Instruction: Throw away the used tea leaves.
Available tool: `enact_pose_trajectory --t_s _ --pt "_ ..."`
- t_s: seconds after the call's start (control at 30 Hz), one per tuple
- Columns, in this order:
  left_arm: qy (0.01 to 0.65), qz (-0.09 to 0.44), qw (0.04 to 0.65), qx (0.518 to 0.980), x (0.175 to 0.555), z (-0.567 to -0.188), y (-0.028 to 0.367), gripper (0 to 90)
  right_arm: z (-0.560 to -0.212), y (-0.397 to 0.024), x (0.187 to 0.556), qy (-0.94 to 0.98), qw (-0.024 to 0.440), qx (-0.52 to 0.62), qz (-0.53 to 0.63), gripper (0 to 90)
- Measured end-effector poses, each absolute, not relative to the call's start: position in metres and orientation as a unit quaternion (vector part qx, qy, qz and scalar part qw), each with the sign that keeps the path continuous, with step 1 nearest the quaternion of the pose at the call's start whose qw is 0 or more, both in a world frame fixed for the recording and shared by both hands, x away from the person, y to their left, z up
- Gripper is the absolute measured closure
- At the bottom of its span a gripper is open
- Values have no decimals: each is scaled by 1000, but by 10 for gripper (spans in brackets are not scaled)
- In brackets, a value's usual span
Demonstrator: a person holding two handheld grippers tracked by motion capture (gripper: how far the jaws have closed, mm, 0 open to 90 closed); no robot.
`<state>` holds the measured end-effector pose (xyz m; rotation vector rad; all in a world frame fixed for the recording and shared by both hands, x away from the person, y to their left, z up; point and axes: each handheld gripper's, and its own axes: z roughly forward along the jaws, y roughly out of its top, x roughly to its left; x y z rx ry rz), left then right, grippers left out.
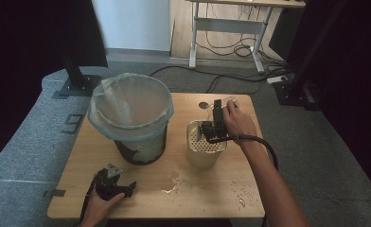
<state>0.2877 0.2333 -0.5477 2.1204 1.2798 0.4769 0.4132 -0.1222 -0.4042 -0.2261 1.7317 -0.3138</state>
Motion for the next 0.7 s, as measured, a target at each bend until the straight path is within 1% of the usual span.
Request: enact_pose_trajectory --t_s 0.13,0.17,0.43,0.7 --pt "483 180 305 801 288 -548 233 20 -407 -117 412 749 633 -123 -155 401" --pt "483 180 305 801 288 -548 233 20 -411 -112 411 740 632 -154 -172 402" --pt "483 180 305 801 288 -548 233 20 -422 -107 408 713 626 -217 -231 403" --pt "483 180 305 801 288 -548 233 19 -430 -100 407 668 611 -299 -300 404"
